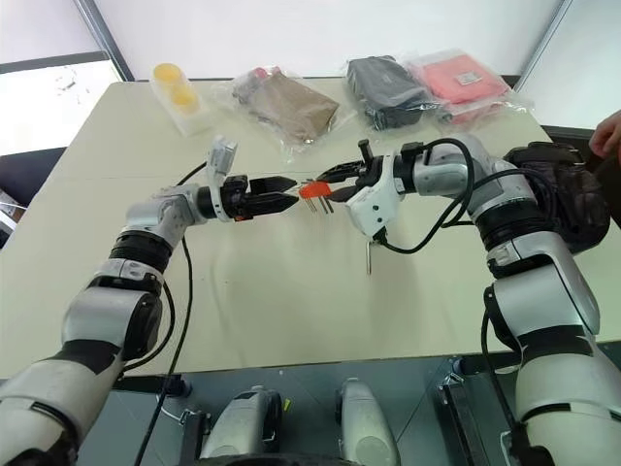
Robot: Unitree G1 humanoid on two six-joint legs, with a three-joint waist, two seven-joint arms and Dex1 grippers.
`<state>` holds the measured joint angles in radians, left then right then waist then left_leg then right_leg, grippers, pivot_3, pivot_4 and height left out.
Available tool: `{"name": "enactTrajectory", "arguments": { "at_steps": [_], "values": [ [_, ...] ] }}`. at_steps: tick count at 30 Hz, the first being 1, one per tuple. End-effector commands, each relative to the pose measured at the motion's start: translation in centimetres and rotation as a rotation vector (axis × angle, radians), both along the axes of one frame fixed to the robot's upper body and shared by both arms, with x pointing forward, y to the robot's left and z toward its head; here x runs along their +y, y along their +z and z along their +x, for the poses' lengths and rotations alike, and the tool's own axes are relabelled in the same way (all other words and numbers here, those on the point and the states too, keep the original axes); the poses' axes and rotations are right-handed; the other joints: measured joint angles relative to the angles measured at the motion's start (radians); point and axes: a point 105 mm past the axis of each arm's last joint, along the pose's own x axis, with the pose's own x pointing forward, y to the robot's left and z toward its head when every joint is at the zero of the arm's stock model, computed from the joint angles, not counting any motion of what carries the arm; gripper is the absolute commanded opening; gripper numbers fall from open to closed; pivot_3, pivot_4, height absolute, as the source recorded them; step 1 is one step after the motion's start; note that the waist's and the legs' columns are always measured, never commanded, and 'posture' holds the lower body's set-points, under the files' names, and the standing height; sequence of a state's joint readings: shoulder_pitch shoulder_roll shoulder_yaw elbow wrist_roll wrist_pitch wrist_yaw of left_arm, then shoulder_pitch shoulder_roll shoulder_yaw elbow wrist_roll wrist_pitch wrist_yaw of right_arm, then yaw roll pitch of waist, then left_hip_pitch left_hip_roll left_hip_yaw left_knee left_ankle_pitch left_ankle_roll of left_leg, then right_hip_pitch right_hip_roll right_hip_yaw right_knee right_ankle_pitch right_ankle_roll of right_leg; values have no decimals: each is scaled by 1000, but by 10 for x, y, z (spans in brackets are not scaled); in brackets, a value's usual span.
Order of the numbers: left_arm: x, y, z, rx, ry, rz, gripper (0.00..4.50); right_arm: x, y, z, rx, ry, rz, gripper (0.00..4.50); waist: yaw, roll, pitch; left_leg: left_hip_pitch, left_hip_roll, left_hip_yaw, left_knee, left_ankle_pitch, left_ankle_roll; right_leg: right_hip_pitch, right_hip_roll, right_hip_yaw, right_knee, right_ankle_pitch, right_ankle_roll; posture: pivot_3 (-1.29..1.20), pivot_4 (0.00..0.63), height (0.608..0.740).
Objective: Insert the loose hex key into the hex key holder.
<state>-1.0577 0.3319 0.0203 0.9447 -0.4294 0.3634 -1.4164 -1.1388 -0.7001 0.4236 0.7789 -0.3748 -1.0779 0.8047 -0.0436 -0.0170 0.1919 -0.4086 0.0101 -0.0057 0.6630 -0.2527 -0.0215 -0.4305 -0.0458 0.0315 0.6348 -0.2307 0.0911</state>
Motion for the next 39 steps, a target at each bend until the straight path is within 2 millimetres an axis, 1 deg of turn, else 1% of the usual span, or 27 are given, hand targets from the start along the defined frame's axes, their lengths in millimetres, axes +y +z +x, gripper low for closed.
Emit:
{"name": "enactTrajectory", "arguments": {
  "at_steps": [1,10,16,27,28,29,30,36,39],
  "values": [
    [-6,19,4,-64,0,-44,4404,2,21,-2,-37,6,100,1008,1,0,0,0,0,0,0,0,0,0,0,0,0,0,0,0,150,740],
    [-12,22,6,-57,3,-84,4404,4,22,-3,-20,-10,167,1008,1,0,0,0,0,0,0,0,0,0,0,0,0,0,0,0,150,740],
    [-18,20,6,-52,-4,-84,4404,7,27,-3,-22,-24,217,1008,1,0,0,0,0,-1,0,0,0,0,0,0,0,0,0,0,150,740],
    [-23,26,10,-50,12,-120,4404,7,26,-4,-30,-34,226,1008,1,0,0,0,0,-1,0,0,0,0,0,0,0,0,0,0,150,740],
    [-23,25,9,-51,10,-117,3878,7,26,-4,-31,-35,228,1008,1,0,0,0,0,-1,0,0,0,0,0,0,0,0,0,0,150,740],
    [-24,25,9,-52,8,-114,3607,7,27,-4,-31,-36,230,1008,1,0,0,0,0,-1,0,0,0,0,0,0,0,0,0,0,150,740],
    [-24,24,9,-52,6,-113,3150,7,26,-4,-32,-36,232,1008,1,0,0,0,0,-1,0,0,0,0,0,0,0,0,0,0,150,740],
    [-24,21,9,-54,4,-99,85,8,27,-3,-36,-39,244,1008,1,0,0,0,0,-1,0,0,0,0,0,0,0,0,0,0,150,740],
    [-24,20,9,-54,7,-96,32,9,28,-3,-36,-43,250,1008,1,0,0,0,0,-1,0,0,0,0,0,0,0,0,0,0,150,740]
  ]
}}
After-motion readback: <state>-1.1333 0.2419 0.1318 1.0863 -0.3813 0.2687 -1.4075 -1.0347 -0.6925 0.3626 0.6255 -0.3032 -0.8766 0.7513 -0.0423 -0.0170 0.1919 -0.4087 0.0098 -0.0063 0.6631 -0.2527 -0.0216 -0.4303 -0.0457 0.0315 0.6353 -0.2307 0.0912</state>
